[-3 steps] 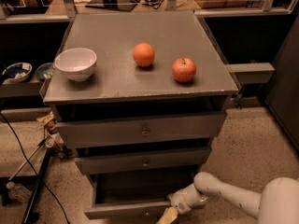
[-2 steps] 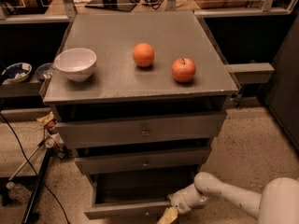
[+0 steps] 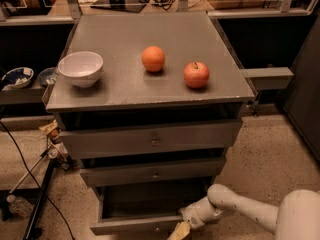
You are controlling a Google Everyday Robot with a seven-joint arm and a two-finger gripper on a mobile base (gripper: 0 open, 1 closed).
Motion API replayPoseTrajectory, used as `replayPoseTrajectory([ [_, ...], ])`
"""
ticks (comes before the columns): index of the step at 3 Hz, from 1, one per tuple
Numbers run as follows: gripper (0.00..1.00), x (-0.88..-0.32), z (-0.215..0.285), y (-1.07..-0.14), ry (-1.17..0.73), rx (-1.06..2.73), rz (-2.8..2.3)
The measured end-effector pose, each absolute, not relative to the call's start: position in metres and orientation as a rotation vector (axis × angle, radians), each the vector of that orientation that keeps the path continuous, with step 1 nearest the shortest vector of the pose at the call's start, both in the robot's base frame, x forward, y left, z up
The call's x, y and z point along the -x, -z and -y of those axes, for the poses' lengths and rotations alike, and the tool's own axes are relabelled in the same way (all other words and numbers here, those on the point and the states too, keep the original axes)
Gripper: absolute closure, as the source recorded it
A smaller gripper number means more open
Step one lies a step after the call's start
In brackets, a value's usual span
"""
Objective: Open bottom drawer
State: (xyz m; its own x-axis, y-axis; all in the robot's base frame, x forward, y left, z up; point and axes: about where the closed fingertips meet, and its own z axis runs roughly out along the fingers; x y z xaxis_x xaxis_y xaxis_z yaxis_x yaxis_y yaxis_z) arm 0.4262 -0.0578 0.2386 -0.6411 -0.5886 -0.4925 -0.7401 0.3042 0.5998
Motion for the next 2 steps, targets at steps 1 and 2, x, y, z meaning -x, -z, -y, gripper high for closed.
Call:
replayPoseTrajectory([
  [1, 0.0, -0.4251, 0.0571, -0.2403, -1.254, 1.234, -2.384],
  [2, 0.0, -0.4251, 0.0571, -0.2403, -1.254, 1.234, -2.384],
])
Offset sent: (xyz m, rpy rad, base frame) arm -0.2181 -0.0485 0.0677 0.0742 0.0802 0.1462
